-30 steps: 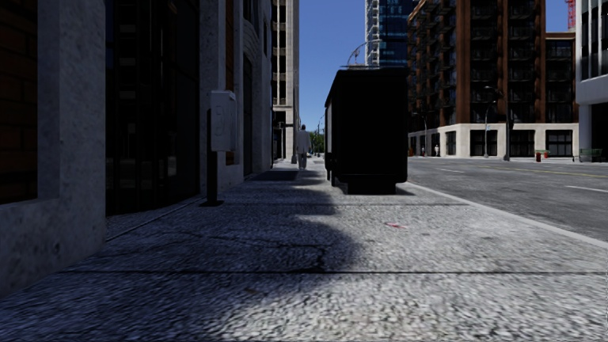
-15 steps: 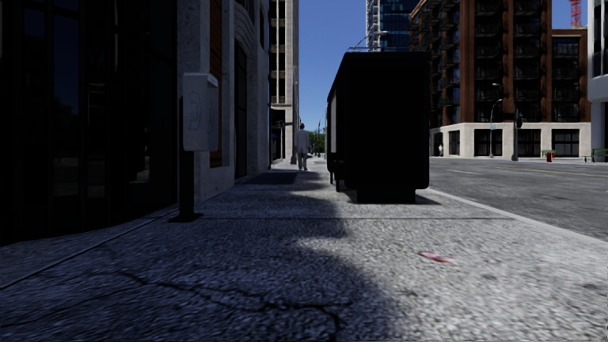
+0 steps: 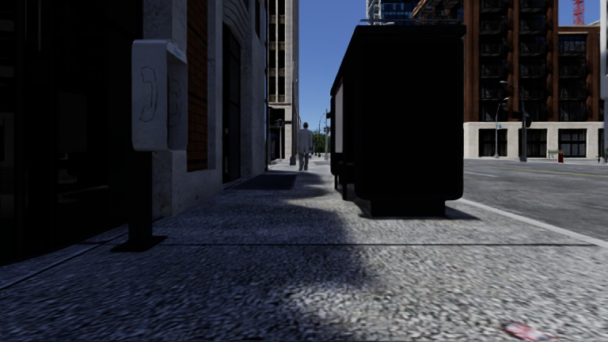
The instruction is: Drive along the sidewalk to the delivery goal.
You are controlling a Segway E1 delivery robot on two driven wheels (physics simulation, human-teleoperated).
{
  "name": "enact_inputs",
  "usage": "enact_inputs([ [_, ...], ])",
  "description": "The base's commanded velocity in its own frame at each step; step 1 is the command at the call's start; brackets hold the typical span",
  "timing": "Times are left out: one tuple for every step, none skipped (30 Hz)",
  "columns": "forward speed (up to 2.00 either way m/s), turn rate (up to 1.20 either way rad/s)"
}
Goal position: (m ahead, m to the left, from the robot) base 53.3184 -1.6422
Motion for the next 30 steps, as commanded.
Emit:
enact_inputs([
  [2.00,0.00],
  [2.00,0.00],
  [2.00,0.00],
  [2.00,0.00],
  [2.00,0.00],
  [2.00,0.00],
  [2.00,0.00],
  [2.00,0.00],
  [2.00,0.00],
  [2.00,0.00],
  [2.00,0.00],
  [2.00,0.03],
  [2.00,0.14],
  [2.00,0.14],
  [2.00,0.17],
  [2.00,0.21],
  [2.00,0.22],
  [2.00,0.12],
  [2.00,0.12],
  [2.00,0.01],
  [2.00,0.00],
  [2.00,0.00],
  [2.00,0.00],
  [2.00,0.00],
  [2.00,0.00],
  [2.00,0.00],
  [2.00,0.00],
  [2.00,0.00],
  [2.00,0.00],
  [2.00,0.00],
])
